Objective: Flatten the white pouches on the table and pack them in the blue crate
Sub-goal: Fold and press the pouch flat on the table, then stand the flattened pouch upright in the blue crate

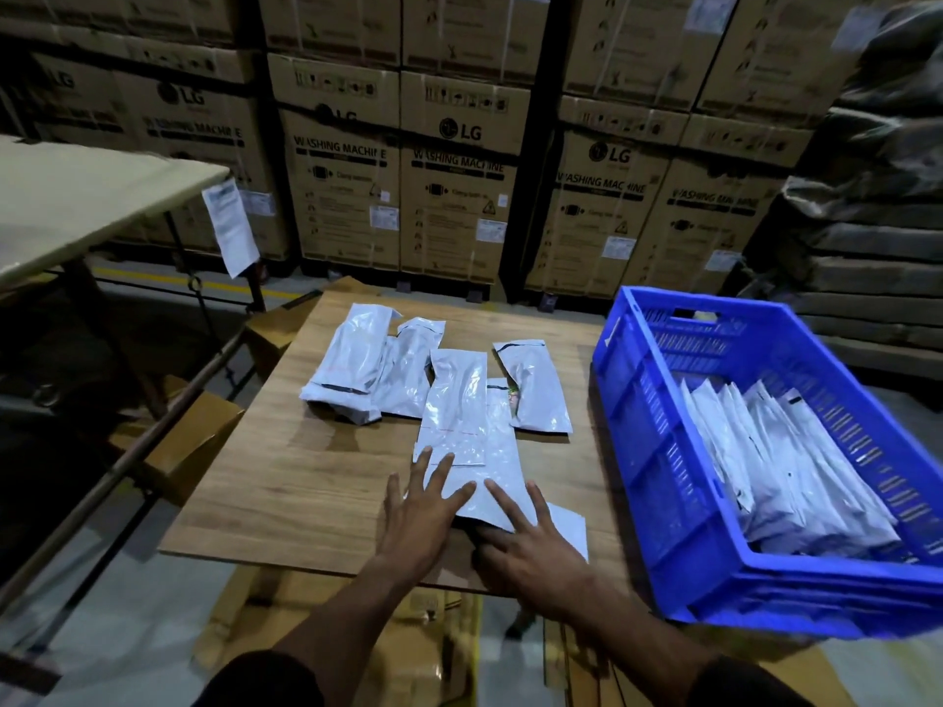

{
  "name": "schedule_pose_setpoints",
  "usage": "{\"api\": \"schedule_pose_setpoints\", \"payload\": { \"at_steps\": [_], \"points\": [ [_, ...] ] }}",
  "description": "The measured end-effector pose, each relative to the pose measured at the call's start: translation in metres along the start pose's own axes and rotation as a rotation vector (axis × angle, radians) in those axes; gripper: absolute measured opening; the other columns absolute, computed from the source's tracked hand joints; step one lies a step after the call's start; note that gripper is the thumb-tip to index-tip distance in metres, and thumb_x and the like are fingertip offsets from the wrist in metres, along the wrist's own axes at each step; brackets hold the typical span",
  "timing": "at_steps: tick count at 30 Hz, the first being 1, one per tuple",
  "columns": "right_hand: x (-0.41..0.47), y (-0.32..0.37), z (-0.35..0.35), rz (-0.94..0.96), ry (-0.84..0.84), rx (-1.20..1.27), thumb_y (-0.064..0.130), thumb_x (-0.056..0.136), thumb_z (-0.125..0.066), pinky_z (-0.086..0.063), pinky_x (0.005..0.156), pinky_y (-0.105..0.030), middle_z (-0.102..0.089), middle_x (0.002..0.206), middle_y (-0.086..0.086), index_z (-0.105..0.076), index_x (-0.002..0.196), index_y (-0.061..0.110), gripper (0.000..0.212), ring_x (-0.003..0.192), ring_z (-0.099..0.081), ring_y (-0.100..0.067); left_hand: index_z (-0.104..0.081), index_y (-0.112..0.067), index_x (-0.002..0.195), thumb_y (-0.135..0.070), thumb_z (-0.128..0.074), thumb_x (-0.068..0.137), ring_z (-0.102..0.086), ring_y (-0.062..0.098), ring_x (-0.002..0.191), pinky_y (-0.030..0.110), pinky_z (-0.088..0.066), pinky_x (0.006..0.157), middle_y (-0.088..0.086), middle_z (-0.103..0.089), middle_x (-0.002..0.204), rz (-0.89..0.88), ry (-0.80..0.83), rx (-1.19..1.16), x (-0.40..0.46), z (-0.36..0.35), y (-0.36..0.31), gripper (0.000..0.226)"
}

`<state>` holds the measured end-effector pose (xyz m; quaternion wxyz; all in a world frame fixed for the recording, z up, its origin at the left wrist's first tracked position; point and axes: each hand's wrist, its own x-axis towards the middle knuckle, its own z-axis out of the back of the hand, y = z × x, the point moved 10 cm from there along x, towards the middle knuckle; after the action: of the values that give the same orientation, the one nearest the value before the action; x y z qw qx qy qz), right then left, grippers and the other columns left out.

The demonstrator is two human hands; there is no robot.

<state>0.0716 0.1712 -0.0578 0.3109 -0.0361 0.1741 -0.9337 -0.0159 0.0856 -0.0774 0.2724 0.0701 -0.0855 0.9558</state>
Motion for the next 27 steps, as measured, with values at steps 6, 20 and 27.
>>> {"api": "schedule_pose_setpoints", "payload": {
  "at_steps": [6,20,27],
  "points": [
    [0.016,-0.048,0.006,-0.076,0.076,0.258,0.037,0.092,-0.032,-0.058,0.070,-0.046,-0.069,0.102,-0.009,-0.065,0.097,0.016,0.039,0.119,-0.058,-0.036,-0.019,-0.025,0.162,-0.036,-0.061,0.096,-0.015,0.034,0.154,0.050,-0.036,0.114,0.012,-0.006,0.170,0.019,-0.097,-0.208,0.004,0.014,-0.003,0.078],
    [-0.022,-0.168,0.066,-0.456,-0.336,0.674,0.001,0.082,-0.062,-0.055,0.089,-0.036,-0.071,0.118,-0.003,-0.068,0.118,0.012,0.038,0.104,-0.068,-0.020,-0.072,-0.019,0.118,-0.049,-0.079,0.074,-0.053,0.038,0.126,0.061,-0.051,0.088,0.014,-0.061,0.136,0.034,0.000,0.002,0.006,-0.037,-0.017,0.053],
    [-0.073,-0.233,0.123,-0.636,-0.552,0.651,-0.007,0.079,-0.071,-0.036,0.093,0.000,-0.073,0.114,-0.005,-0.071,0.116,0.007,0.040,0.102,-0.066,-0.011,-0.061,-0.019,0.128,-0.039,-0.067,0.087,-0.042,0.034,0.139,0.059,-0.042,0.107,0.011,-0.054,0.144,-0.221,-0.193,-0.138,0.084,0.052,-0.122,0.046]
  ]
}}
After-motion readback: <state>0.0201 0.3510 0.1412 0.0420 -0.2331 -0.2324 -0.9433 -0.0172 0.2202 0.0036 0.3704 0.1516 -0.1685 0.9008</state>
